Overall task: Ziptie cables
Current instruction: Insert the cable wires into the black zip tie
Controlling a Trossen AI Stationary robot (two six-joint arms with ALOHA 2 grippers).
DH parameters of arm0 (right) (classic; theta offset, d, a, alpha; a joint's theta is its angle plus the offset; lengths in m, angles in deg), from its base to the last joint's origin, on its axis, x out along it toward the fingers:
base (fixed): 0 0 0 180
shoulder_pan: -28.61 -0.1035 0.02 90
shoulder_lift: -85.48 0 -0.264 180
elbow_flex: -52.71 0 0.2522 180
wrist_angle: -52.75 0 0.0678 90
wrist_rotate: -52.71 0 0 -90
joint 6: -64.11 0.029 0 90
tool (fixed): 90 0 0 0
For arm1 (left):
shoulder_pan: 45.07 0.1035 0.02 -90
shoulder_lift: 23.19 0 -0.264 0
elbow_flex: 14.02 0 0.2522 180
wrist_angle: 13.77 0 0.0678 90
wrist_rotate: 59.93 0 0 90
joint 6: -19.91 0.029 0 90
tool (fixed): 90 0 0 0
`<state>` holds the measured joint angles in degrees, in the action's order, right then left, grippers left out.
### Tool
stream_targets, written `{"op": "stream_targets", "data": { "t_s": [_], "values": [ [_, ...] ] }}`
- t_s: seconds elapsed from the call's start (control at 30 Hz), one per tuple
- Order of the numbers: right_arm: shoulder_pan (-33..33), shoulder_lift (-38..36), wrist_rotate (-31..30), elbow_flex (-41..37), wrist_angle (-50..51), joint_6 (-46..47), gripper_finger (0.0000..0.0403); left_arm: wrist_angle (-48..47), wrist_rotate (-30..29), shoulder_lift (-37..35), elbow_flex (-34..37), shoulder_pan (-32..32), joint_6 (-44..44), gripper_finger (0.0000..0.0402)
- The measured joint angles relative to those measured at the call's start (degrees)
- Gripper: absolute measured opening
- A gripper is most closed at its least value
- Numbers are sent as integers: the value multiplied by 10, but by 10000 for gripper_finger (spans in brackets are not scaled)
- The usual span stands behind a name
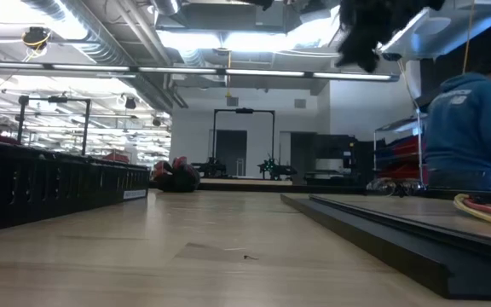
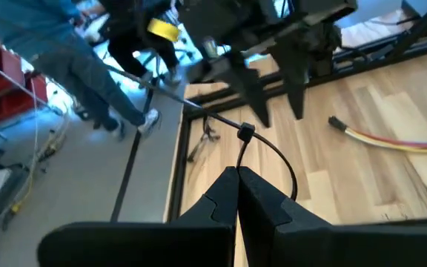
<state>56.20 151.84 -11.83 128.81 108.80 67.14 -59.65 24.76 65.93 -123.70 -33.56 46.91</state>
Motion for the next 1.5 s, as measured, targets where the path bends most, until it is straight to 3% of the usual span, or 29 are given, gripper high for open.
{"op": "stream_targets", "data": {
  "t_s": [0.2, 0.37, 0.47, 0.63, 0.77, 0.93, 1.07, 1.27, 1.5],
  "values": [
    [-58, -1, -21, -53, 88, 58, 143, -15, 0, 0, 0, 0, 5, 0],
    [-141, -2, -100, -63, 184, 150, 133, -16, 0, 0, 0, 7, 7, 0],
    [-194, -3, -144, -77, 213, 271, 130, -16, -1, 0, 0, 7, 15, 0],
    [-278, -3, -150, -127, 216, 541, 131, -17, 0, 0, 0, 5, 16, 0],
    [-321, -3, -165, -179, 178, 679, 131, -18, 0, 0, 0, 5, 16, 0],
    [-345, -1, -214, -245, 50, 799, 132, -18, 2, 0, 0, 5, 15, 0],
    [-343, -1, -233, -298, -23, 848, 132, -22, 10, 0, 0, 5, 16, 0],
    [-344, -1, -242, -341, -23, 884, 132, -38, 25, 0, 0, 6, 19, 0],
    [-344, 8, -283, -383, -123, 930, 132, -51, 26, 0, 0, 7, 18, 0]
  ]
}}
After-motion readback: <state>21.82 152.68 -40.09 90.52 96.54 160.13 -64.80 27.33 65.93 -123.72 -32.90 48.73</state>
